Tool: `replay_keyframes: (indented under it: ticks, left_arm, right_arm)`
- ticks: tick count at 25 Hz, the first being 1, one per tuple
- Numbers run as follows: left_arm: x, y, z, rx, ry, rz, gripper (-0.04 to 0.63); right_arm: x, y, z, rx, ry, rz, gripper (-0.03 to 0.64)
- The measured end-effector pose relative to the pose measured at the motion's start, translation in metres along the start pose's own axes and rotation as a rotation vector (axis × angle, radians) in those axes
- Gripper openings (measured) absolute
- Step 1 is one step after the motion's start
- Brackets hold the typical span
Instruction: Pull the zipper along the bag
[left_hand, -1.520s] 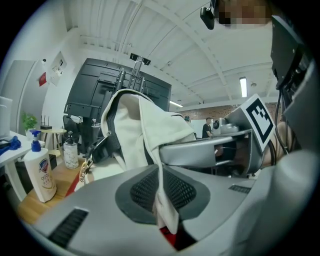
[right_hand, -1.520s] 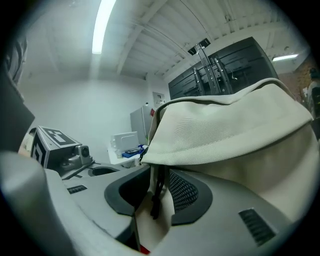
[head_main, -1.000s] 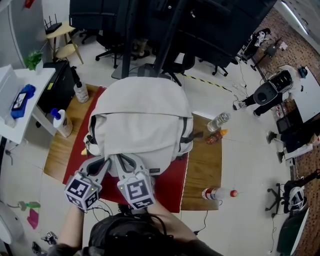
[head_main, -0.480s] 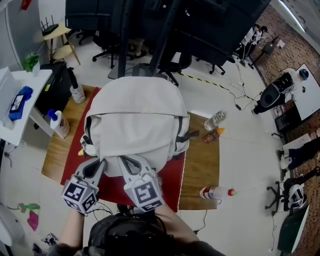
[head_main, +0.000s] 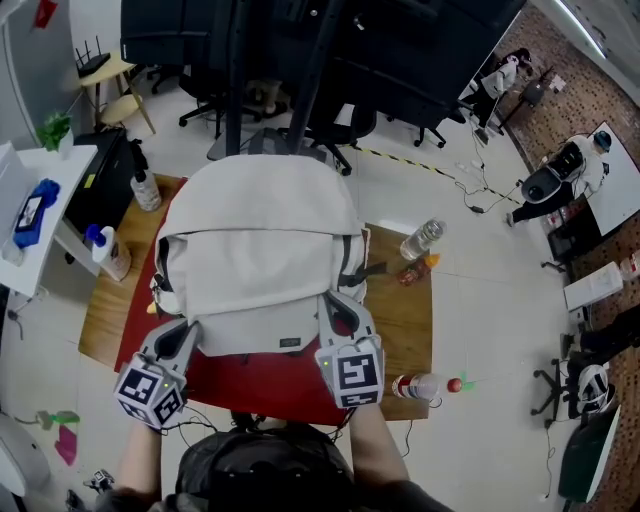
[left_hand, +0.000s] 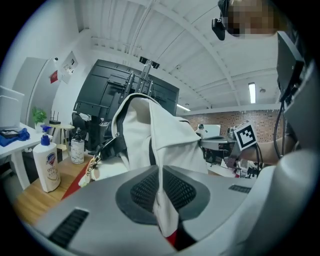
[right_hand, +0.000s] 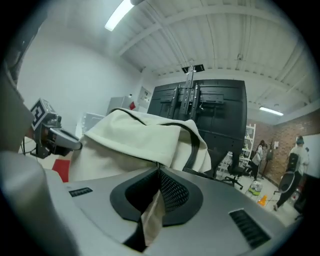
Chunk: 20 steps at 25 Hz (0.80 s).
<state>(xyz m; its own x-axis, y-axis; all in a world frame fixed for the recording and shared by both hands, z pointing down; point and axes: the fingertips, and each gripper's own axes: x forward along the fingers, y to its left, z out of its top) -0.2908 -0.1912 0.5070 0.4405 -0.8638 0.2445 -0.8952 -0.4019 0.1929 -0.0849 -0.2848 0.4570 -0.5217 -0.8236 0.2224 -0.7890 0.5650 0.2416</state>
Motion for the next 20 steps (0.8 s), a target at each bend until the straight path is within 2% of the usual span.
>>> replay_keyframes:
  ticks: [2,11,17,20]
  left_arm:
    - [0.003,-0.001,0.001,-0.004,0.005,0.012,0.057]
    - [0.003,-0.006,-0.008,-0.03,-0.006,0.081,0.057]
    - [0.0,-0.015,-0.006,-0.05,-0.039,0.177,0.073]
    - [0.001,-0.015,-0.006,-0.026,-0.042,0.236,0.117]
  right_arm:
    - [0.0,-0.001,-0.001,-0.011,-0.001,-0.001,0.021]
    - [-0.011,0.0,-0.003,0.098,-0.048,0.066,0.02]
    - [-0.021,-0.001,-0.008,0.175,-0.105,0.063,0.026]
    - [-0.021,0.007,-0.009,0.239,-0.089,0.132,0.06]
